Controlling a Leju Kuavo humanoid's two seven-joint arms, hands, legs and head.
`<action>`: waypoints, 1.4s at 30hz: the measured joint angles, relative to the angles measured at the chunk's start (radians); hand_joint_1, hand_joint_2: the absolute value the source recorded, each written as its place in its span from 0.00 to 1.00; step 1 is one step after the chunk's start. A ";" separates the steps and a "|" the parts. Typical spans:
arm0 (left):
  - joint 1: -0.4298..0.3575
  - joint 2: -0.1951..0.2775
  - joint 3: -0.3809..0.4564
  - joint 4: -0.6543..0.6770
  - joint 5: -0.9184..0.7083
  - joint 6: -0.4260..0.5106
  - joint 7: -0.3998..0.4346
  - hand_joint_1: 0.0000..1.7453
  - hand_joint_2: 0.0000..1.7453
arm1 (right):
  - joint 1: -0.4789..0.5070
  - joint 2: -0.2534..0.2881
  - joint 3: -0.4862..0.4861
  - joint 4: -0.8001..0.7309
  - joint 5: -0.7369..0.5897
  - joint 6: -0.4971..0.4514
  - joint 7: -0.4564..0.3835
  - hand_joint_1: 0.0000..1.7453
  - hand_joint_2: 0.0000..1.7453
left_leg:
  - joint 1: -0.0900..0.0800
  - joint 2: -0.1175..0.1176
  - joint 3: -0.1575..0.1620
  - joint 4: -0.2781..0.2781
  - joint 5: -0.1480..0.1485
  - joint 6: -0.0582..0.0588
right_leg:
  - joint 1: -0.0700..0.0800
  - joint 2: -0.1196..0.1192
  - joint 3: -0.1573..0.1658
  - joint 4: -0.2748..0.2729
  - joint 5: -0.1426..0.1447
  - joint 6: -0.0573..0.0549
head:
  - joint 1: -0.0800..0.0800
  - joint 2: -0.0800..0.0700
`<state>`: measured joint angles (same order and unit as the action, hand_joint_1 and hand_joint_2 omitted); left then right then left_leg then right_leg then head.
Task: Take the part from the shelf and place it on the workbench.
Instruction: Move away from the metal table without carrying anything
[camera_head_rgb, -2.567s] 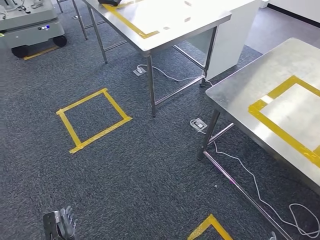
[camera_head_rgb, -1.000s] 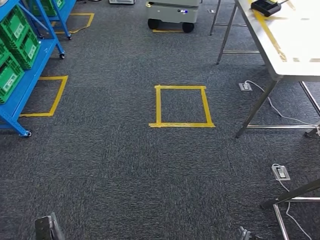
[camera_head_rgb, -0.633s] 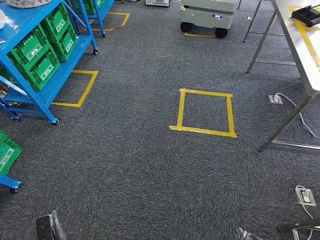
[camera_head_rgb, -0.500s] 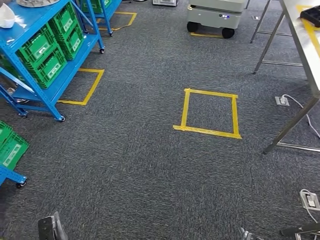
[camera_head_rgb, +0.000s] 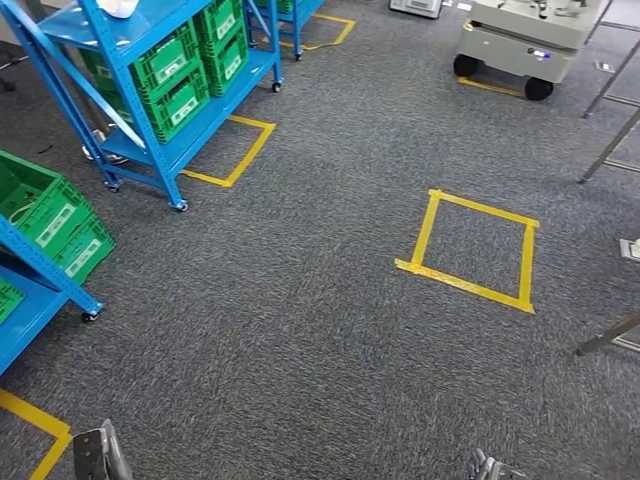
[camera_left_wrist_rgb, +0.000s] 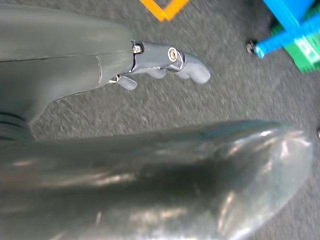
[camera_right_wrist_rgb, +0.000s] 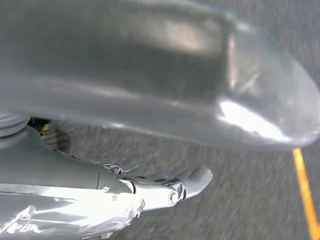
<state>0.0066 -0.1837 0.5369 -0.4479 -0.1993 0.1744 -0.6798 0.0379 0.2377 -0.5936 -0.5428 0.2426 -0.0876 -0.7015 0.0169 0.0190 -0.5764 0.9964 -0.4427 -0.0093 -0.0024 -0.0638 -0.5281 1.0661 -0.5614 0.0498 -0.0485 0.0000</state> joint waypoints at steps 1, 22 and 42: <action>-0.001 0.000 -0.002 -0.001 0.000 0.000 0.000 0.00 0.00 | 0.002 0.000 0.001 0.000 -0.001 0.000 0.000 0.00 0.00 | -0.001 -0.012 -0.001 0.000 0.001 0.004 | 0.000 0.031 -0.028 0.061 -0.033 0.001 | 0.002 0.000; 0.000 -0.002 -0.041 -0.005 0.010 0.017 0.000 0.00 0.00 | 0.006 -0.005 0.014 -0.002 -0.001 -0.017 0.000 0.00 0.00 | -0.004 -0.010 -0.082 0.166 -0.055 -0.047 | 0.005 -0.006 -0.012 -0.068 0.092 -0.048 | -0.007 0.000; -0.002 -0.003 -0.055 -0.008 0.012 0.030 0.000 0.00 0.00 | -0.001 -0.011 0.034 -0.003 0.002 -0.025 0.001 0.00 0.00 | -0.001 -0.150 -0.013 -0.006 0.023 -0.017 | 0.005 0.144 -0.008 -0.049 0.071 -0.027 | 0.007 0.000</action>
<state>0.0048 -0.1868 0.4819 -0.4559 -0.1871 0.2049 -0.6798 0.0370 0.2271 -0.5592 -0.5454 0.2441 -0.1125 -0.7008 0.0155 -0.1310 -0.5893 0.9900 -0.4201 -0.0264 0.0024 0.0803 -0.5362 1.0169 -0.4903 0.0227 -0.0415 0.0000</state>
